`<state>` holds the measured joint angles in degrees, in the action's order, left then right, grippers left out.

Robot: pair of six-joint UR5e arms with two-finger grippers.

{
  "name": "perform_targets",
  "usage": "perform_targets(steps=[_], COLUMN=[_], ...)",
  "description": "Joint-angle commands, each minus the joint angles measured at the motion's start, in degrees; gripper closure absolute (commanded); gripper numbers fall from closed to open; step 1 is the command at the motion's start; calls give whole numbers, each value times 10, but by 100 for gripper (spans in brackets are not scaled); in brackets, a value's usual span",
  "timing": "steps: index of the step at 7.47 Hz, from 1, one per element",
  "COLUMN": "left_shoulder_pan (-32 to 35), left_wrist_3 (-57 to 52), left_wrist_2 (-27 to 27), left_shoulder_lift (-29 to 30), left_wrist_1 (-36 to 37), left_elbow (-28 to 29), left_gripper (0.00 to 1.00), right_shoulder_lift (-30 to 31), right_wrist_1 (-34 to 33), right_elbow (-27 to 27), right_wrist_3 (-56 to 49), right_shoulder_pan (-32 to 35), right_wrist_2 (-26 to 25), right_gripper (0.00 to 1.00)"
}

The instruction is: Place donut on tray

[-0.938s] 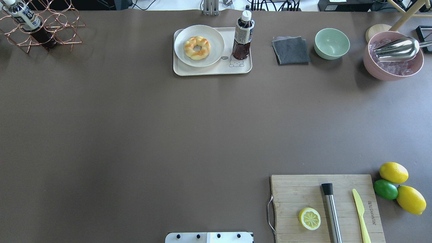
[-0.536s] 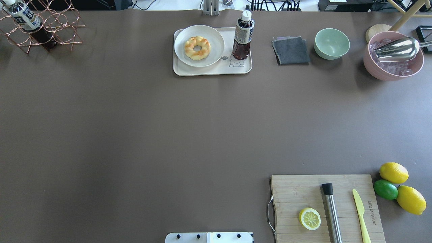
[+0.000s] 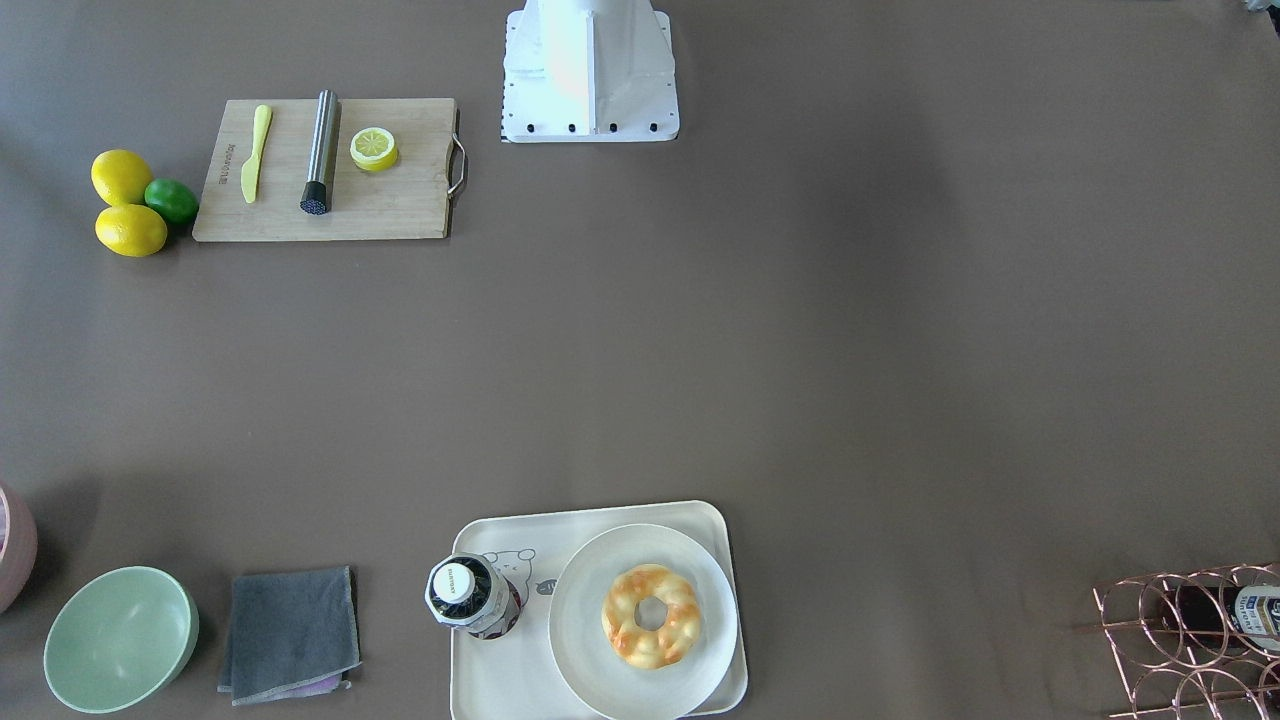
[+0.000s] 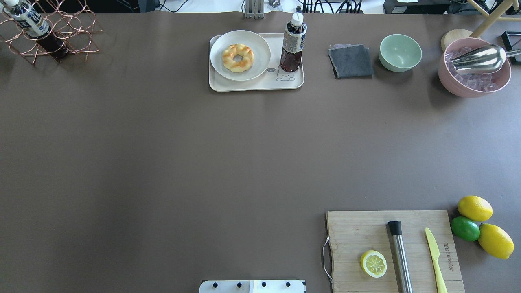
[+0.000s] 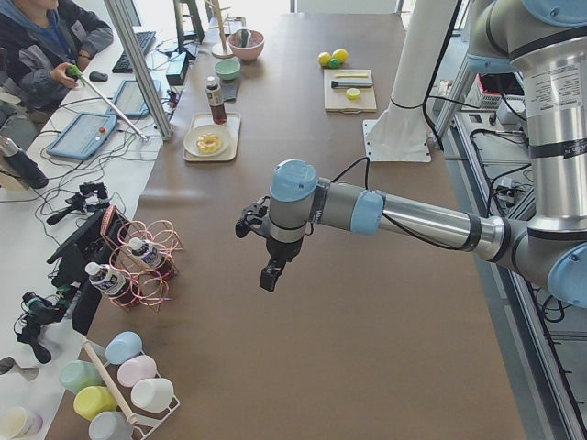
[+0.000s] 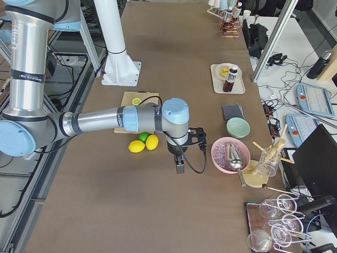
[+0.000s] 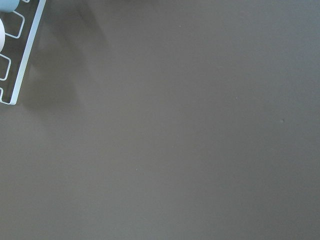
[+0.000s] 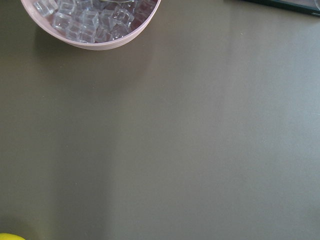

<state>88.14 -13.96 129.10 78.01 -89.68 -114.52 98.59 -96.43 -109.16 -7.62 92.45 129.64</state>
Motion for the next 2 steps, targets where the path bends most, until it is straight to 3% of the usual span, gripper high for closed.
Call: perform_targets(steps=[1, 2], left_shoulder_pan=[6, 6], left_wrist_3=[-1, -1], left_wrist_2=[3, 2], left_shoulder_lift=[0, 3], left_wrist_1=[-1, -1], left_elbow=[2, 3], left_gripper=[3, 3], right_shoulder_lift=[5, 5], right_wrist_1=[4, 4], right_elbow=[0, 1], right_wrist_3=[0, 1], right_shoulder_pan=[3, 3], right_wrist_2=[0, 0], right_gripper=[0, 0])
